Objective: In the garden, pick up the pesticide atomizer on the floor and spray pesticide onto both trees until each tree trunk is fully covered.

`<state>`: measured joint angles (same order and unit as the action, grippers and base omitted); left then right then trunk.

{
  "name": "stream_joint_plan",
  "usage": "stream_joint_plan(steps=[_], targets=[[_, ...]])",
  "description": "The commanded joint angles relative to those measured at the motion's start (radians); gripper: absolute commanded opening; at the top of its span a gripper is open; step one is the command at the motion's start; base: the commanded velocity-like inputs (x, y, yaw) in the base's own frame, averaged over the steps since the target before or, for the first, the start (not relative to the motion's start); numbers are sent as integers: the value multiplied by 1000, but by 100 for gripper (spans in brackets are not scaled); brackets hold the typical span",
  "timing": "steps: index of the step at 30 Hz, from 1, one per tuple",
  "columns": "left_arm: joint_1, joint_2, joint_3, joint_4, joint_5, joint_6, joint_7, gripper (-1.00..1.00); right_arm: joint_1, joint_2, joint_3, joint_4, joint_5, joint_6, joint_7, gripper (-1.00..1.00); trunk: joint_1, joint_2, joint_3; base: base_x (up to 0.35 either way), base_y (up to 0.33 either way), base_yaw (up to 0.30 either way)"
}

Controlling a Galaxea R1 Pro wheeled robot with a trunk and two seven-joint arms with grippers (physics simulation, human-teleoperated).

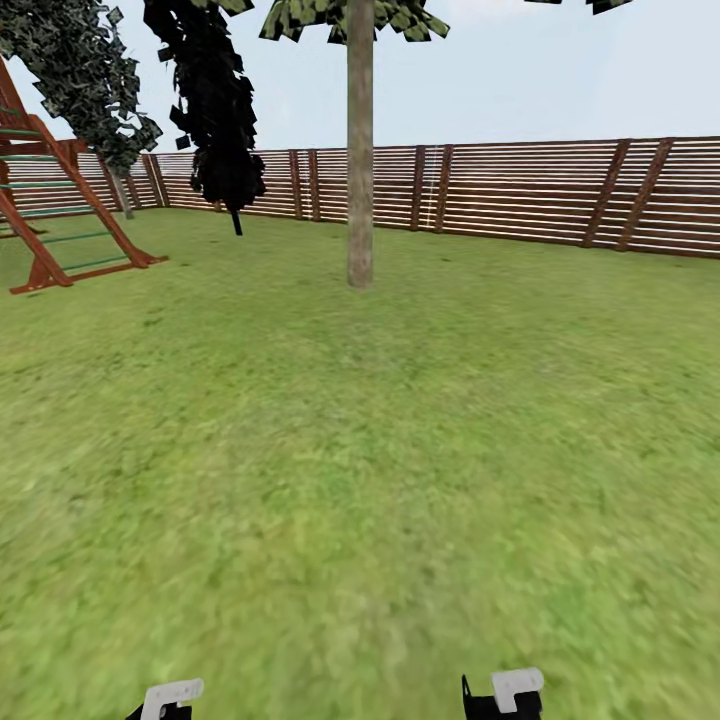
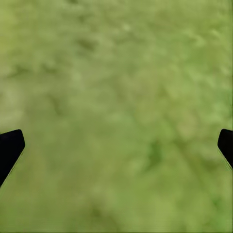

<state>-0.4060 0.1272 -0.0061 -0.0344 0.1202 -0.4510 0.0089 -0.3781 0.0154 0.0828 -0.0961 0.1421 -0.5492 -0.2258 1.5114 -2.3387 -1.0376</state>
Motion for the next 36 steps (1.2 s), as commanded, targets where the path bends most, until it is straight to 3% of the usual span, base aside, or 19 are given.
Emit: stream_joint_plan(steps=[1,36], targets=[[-1,0,-2,1,6,-3,0,-100,-1,0,8,1,5,0,-10,100,0,0,-1,339,0,0],[-1,0,-2,1,6,-3,-1,-100,-1,0,8,1,5,0,-10,100,0,0,-1,339,0,0]])
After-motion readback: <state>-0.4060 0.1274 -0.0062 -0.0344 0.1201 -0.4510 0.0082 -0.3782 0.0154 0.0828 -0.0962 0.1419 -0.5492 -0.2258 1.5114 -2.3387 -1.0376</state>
